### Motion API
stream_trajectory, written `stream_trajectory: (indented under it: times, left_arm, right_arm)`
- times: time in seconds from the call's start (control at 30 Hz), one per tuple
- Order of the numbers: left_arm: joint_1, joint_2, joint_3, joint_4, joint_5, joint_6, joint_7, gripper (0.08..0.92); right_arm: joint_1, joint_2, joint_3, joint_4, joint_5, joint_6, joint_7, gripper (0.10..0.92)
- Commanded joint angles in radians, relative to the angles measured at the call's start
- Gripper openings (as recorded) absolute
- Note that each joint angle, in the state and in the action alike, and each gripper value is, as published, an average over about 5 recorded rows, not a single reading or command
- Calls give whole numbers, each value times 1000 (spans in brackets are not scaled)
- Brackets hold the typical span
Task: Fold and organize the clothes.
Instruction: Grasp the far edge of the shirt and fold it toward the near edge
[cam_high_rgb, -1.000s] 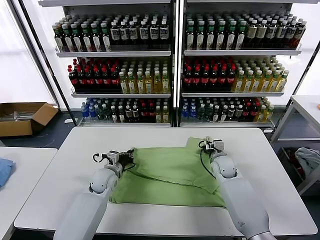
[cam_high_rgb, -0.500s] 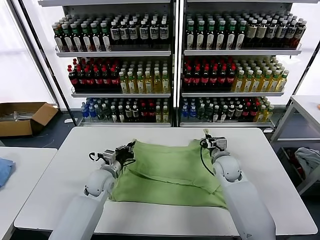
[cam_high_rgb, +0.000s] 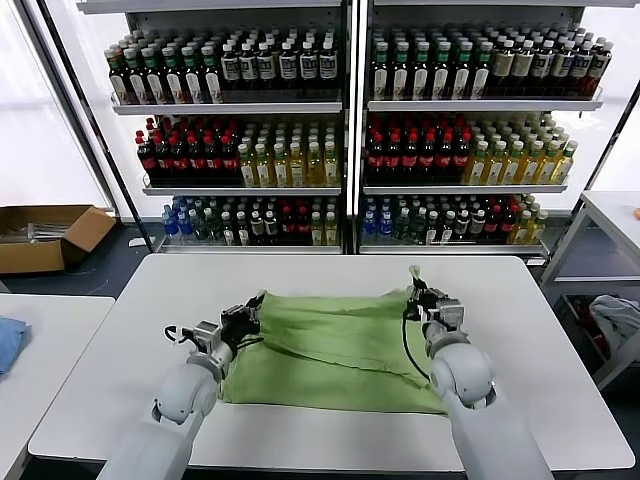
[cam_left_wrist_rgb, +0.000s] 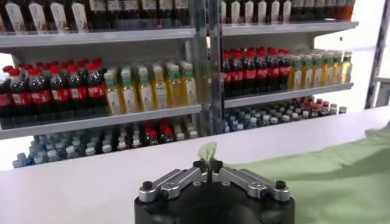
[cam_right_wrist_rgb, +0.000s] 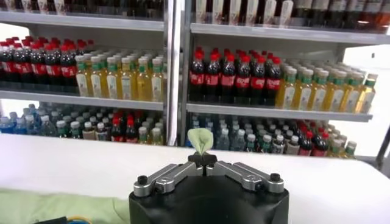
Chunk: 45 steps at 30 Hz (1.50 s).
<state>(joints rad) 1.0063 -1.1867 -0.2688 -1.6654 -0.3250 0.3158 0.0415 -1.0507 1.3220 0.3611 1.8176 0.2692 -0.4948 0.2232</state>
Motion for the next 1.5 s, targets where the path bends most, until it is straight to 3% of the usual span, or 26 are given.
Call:
stream_trajectory:
  times: [0.03, 0.43, 0.87, 1.17, 1.37, 1.5]
  left_arm:
    - [153, 1, -21, -72, 45, -19, 5, 88]
    - [227, -6, -31, -106, 83, -32, 6, 88]
    - [231, -14, -31, -103, 111, -35, 7, 88]
    - [247, -37, -22, -121, 160, -40, -2, 90]
    - [265, -32, -26, -158, 186, -13, -18, 220]
    - [270, -32, -35, -176, 201, 0, -34, 333]
  right_arm:
    - [-220, 59, 90, 143, -27, 6, 15, 106]
    - [-364, 62, 133, 175, -49, 24, 37, 106]
    - [-414, 75, 129, 231, -60, 23, 52, 106]
    - [-408, 76, 92, 142, -186, 48, 40, 106]
    - [-390, 77, 89, 102, -245, 28, 59, 138]
    - [-382, 76, 97, 102, -263, 17, 74, 233]
